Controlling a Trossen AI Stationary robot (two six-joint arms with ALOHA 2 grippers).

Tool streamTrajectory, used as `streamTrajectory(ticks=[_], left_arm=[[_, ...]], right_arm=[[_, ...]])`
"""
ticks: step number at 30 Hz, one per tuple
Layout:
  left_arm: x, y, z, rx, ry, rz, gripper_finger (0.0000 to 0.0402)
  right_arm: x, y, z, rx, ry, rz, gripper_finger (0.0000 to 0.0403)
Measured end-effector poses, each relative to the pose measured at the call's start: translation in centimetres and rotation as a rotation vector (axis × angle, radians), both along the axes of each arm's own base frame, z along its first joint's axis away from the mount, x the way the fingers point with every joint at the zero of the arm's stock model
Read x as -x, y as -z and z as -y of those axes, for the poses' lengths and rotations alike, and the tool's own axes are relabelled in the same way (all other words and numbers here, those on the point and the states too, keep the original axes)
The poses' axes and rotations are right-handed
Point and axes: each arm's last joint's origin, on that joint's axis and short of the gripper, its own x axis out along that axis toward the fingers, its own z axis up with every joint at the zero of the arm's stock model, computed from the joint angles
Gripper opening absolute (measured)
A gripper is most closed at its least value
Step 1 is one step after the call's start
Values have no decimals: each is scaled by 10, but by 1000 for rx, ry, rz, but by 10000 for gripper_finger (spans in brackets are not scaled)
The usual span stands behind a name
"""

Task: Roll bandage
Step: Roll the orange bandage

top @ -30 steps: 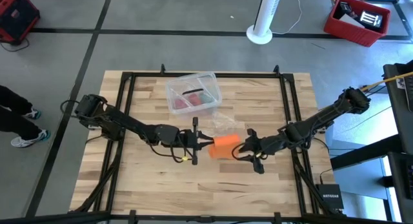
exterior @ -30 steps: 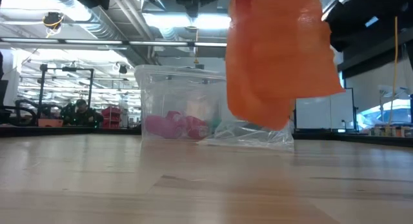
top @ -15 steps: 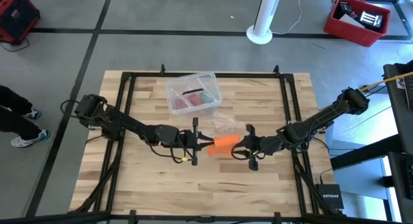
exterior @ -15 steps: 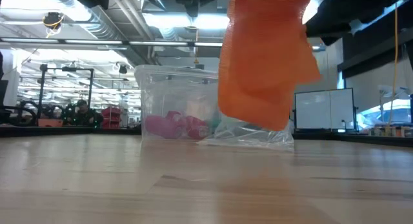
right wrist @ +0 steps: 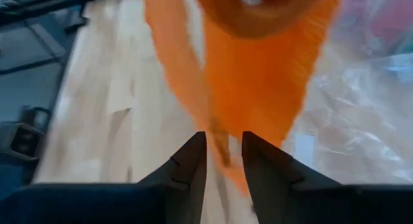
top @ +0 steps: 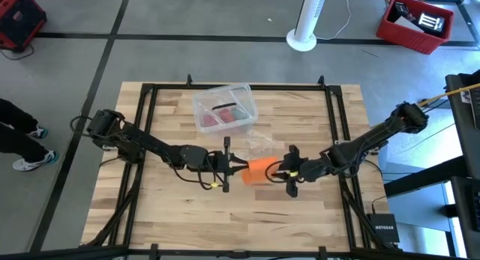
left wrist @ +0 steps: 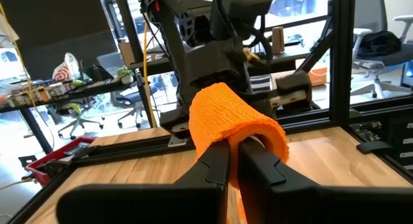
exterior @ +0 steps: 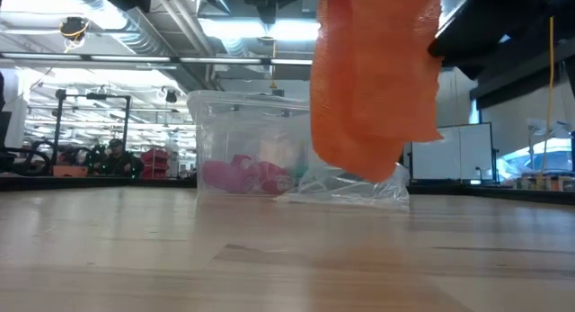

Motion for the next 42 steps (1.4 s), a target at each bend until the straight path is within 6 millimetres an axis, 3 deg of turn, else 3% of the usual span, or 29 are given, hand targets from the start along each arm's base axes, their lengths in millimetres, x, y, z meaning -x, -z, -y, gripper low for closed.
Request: streamTrajectory(ticks=[5, 11, 14, 19, 22, 26, 30, 34, 39, 42], left_arm=[[0, 0, 0, -4, 0, -1, 11], [0, 4, 0, -22, -1, -42, 11], [0, 9, 0, -31, -1, -87, 11], [0, 11, 0, -35, -1, -112, 11], [0, 13, 0, -40, 7, -127, 11], [1, 13, 4, -25, 60, -126, 11], [3, 12, 12, 18, 160, -122, 11], [5, 5, 21, 43, 251, -54, 11], [17, -25, 21, 12, 266, 86, 11], [26, -45, 13, 14, 231, 145, 11]], right_arm=[[-7, 6, -4, 94, -76, 7, 90], [-6, -5, -9, 35, -248, 41, 9], [-2, -35, -12, 20, -288, 121, 18], [5, -102, -11, 126, -322, 347, 7], [9, -136, -3, 252, -220, 455, 7], [8, -161, 18, 472, 0, 466, 14], [1, -160, 47, 606, 138, 379, 5], [-8, -145, 72, 614, 208, 293, 9], [-10, -125, 90, 519, 259, 190, 44], [-11, -114, 90, 392, 209, 137, 89]])
